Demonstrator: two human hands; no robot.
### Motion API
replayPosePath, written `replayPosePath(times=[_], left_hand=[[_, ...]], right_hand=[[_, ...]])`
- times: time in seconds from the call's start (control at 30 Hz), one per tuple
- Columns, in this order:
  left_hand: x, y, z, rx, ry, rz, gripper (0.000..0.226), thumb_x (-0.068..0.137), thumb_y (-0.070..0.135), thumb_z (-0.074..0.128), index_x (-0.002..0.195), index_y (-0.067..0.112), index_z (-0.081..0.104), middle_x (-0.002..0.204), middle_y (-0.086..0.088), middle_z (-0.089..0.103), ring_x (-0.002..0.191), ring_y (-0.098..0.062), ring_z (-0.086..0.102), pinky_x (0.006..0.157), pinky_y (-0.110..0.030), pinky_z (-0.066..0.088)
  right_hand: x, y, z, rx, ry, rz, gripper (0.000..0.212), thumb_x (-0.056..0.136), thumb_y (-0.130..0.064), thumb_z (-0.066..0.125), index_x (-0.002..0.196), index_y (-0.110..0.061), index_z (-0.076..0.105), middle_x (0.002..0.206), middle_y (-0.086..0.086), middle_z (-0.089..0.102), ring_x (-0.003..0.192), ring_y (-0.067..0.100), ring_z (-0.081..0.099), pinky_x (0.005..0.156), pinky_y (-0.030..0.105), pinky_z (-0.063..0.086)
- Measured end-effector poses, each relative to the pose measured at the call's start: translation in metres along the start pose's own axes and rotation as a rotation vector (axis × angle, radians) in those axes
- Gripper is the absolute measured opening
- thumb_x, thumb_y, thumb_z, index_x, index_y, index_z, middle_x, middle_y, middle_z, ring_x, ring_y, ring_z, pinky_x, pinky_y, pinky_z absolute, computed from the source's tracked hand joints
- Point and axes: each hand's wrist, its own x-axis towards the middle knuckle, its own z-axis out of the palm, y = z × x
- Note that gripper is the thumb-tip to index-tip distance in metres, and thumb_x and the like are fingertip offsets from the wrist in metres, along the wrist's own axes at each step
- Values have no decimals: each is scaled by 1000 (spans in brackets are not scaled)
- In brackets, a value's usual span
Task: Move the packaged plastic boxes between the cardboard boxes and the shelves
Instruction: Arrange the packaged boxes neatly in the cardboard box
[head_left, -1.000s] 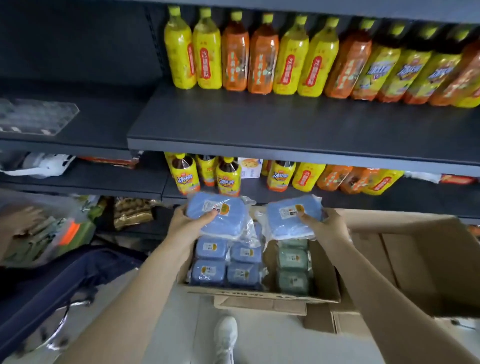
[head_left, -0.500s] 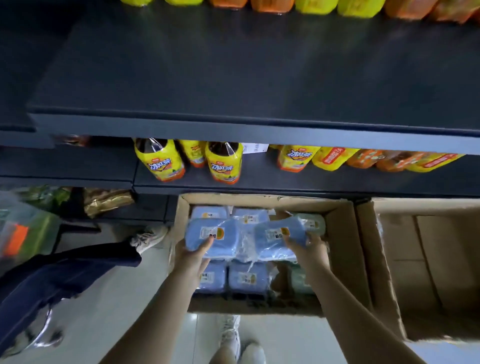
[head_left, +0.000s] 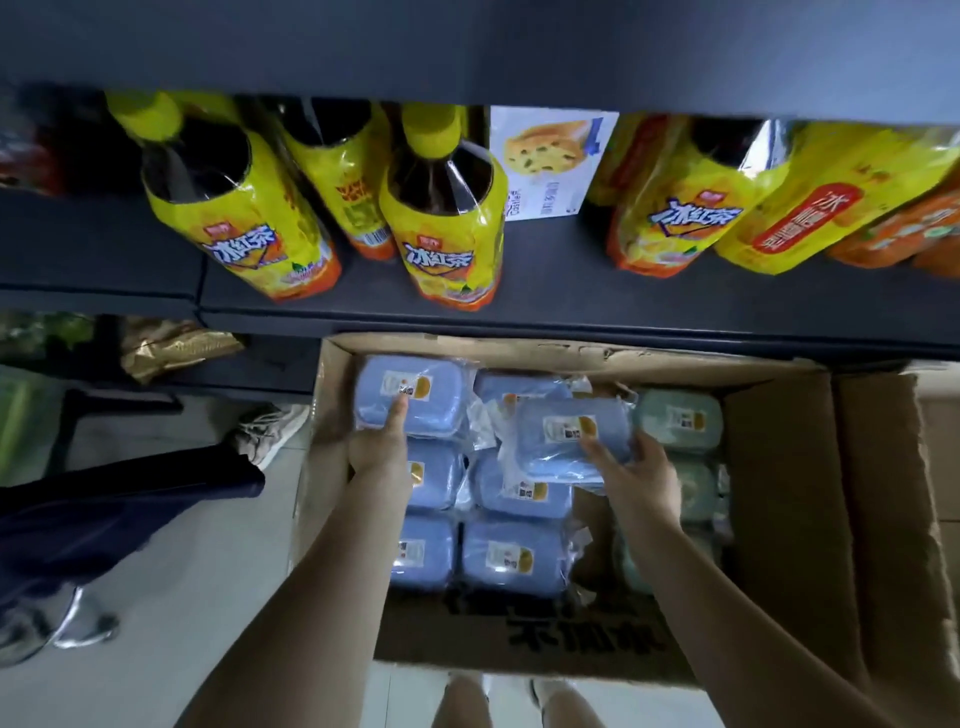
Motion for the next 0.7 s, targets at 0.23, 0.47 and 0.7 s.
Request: replayPosePath(times=[0.23,0.47,0.7], left_hand=[[-3,0,-1,-113,-89,-73,48,81,38,71,107,0,57,95,-8,64,75,-12,63,46,-14,53],[-9,7,-2,-210,-130,-145,36,68,24,84,96,14,62,102,-2,68,90,-13,67,78,-23,56],[-6,11,-1,-215,-72,-140,40,71,21,82,104,13,61,101,-1,67,90,-16,68,82,-26,57]], right_hand=[[11,3,16,-24,14,-64,66,64,-70,64,110,-22,57,99,-3,63,91,22,61,80,43,55],[19,-29,49,30,8,-52,73,63,-66,65,118,-18,53,110,3,60,104,27,57,90,47,50],[21,-35,65,-107,-49,-101,76,76,-46,73,132,-6,40,133,11,36,124,29,37,103,40,37]])
